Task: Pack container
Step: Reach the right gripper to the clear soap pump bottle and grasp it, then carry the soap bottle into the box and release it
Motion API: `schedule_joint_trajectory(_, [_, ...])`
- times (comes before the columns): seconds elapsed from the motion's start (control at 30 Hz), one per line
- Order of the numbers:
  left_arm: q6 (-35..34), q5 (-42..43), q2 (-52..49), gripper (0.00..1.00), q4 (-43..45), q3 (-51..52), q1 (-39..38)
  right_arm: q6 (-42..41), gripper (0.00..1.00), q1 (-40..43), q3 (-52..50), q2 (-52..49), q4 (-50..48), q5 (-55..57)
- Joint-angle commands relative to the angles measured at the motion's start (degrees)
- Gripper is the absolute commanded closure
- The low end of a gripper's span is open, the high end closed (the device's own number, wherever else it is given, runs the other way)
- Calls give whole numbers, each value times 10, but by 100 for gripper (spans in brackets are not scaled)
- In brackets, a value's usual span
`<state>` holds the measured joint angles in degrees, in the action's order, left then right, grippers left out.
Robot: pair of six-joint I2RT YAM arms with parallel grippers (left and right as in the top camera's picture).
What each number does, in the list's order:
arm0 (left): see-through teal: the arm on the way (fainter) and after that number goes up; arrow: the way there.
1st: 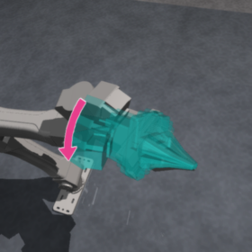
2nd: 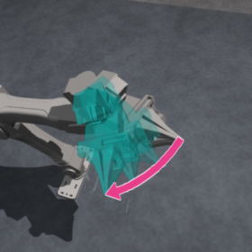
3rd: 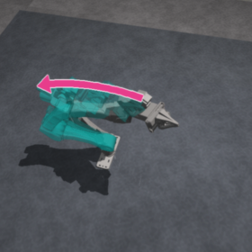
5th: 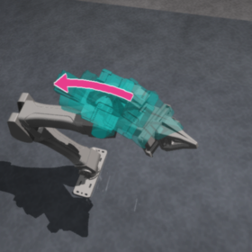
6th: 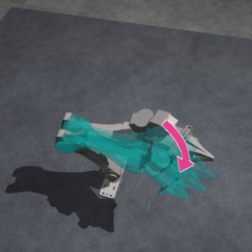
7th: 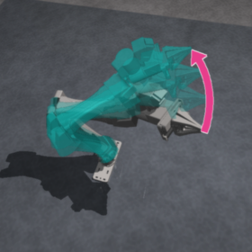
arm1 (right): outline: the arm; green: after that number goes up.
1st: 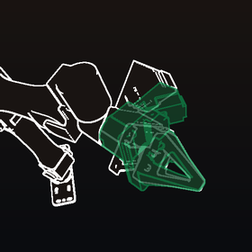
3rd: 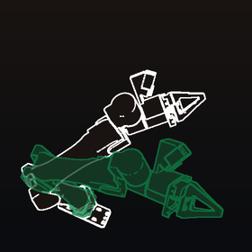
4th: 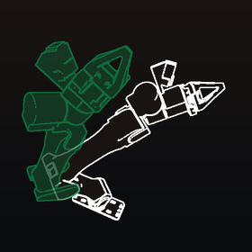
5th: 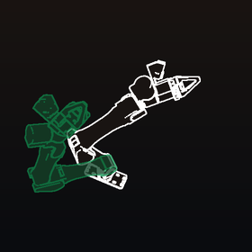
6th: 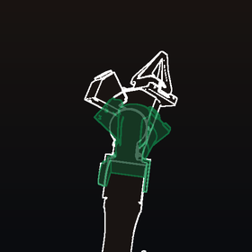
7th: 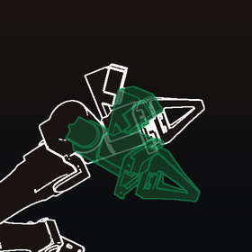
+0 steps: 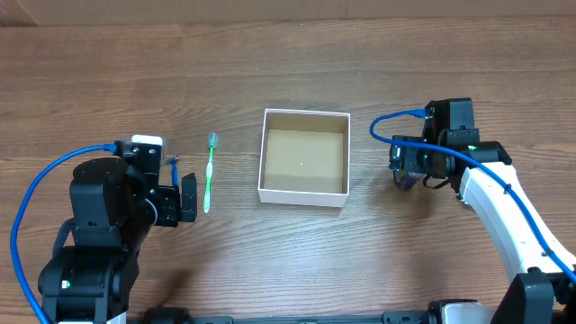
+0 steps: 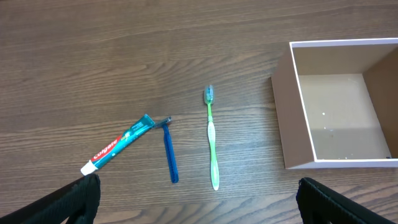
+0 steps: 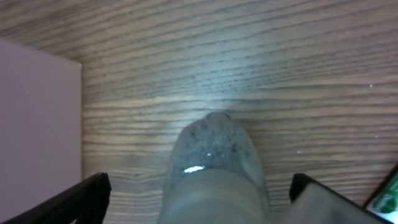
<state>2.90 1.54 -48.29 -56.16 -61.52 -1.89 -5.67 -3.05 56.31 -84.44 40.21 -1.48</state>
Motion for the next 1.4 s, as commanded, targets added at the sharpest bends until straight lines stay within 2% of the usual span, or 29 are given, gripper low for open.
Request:
schedule_joint_trajectory(0.0, [-7, 9, -1, 0, 0, -15, 0, 1, 28, -1, -5, -5, 2, 6])
schedule_joint_trajectory(0.03, [-7, 9, -1, 0, 0, -15, 0, 1, 38, -1, -5, -5, 2, 6])
schedule_joint_trajectory(0.07, [-7, 9, -1, 0, 0, -15, 0, 2, 53, -1, -5, -5, 2, 6])
schedule_joint_trajectory(0.1, [-7, 9, -1, 0, 0, -15, 0, 1, 57, -1, -5, -5, 2, 6])
schedule_joint_trajectory(0.2, [-7, 9, -1, 0, 0, -15, 0, 1, 58, -1, -5, -5, 2, 6])
schedule_joint_trajectory(0.27, [-7, 9, -1, 0, 0, -15, 0, 1, 66, -1, -5, -5, 2, 6])
schedule_joint_trajectory(0.33, [-7, 9, -1, 0, 0, -15, 0, 1, 79, -1, -2, -2, 7, 5])
schedule_joint_trajectory(0.37, [-7, 9, -1, 0, 0, -15, 0, 1, 94, -1, 6, 8, 12, 5])
schedule_joint_trajectory(0.4, [-7, 9, -1, 0, 1, -15, 0, 1, 96, -1, 18, 18, 25, 5])
schedule_joint_trajectory(0.57, [-7, 9, -1, 0, 1, -15, 0, -6, 96, -22, 181, 90, 167, 6])
schedule_joint_trajectory(0.63, [-3, 8, -1, 0, 1, -15, 0, -21, 96, -67, 277, 92, 225, 23])
schedule_joint_trajectory(0.7, [-3, 8, -1, 0, 0, -15, 0, -46, 96, -144, 340, 92, 236, 67])
schedule_joint_trajectory(0.83, [-3, 8, -1, 0, 0, -15, 0, -101, 96, -276, 357, 67, 183, 124])
schedule_joint_trajectory(0.97, [-3, 8, -1, 0, -2, -15, 0, -116, 96, -353, 357, -42, 120, 122])
schedule_joint_trajectory(1.13, [-3, 9, -1, 0, -5, -15, 0, -186, 96, -365, 357, -166, 68, 121])
schedule_joint_trajectory(1.37, [-3, 8, -1, 0, -8, -15, 0, -184, 96, -364, 356, -251, 5, 124])
